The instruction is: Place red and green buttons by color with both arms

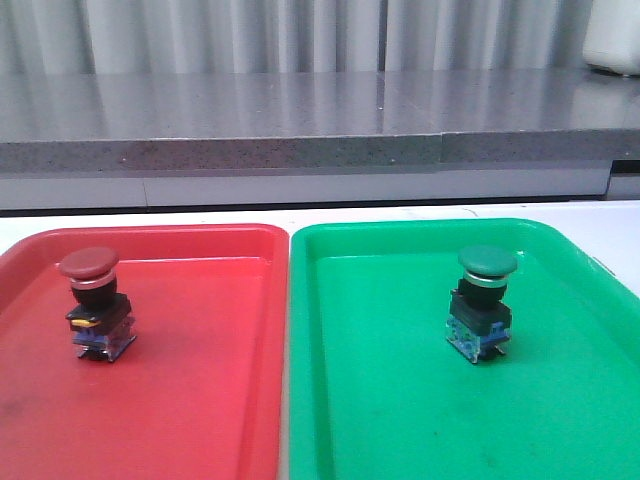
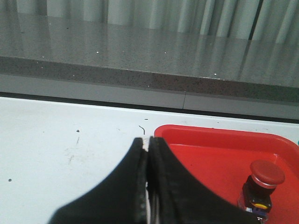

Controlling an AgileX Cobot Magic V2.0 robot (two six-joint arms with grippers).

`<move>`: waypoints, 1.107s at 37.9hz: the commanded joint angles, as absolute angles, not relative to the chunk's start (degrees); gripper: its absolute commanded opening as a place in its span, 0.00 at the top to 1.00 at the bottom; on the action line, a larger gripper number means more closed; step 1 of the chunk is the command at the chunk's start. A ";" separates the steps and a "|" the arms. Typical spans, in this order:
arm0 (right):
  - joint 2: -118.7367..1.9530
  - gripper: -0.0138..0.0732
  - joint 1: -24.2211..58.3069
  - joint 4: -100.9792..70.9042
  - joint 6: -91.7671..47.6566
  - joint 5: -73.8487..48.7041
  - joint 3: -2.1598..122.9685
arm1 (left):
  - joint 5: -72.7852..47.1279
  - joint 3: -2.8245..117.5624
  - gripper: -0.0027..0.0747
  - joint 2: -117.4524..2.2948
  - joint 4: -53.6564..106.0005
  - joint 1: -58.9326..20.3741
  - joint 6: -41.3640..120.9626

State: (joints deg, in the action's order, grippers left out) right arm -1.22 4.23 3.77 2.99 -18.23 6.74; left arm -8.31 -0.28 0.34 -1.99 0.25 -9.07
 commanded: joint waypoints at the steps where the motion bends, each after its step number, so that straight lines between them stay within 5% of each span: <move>1: 1.77 0.98 1.23 2.77 2.11 -11.78 4.38 | -3.47 -1.64 0.99 1.28 -1.56 0.21 -9.66; 42: 1.55 0.98 0.93 2.83 2.17 -8.06 -1.21 | -3.47 -1.64 0.99 1.16 -1.56 0.21 -9.66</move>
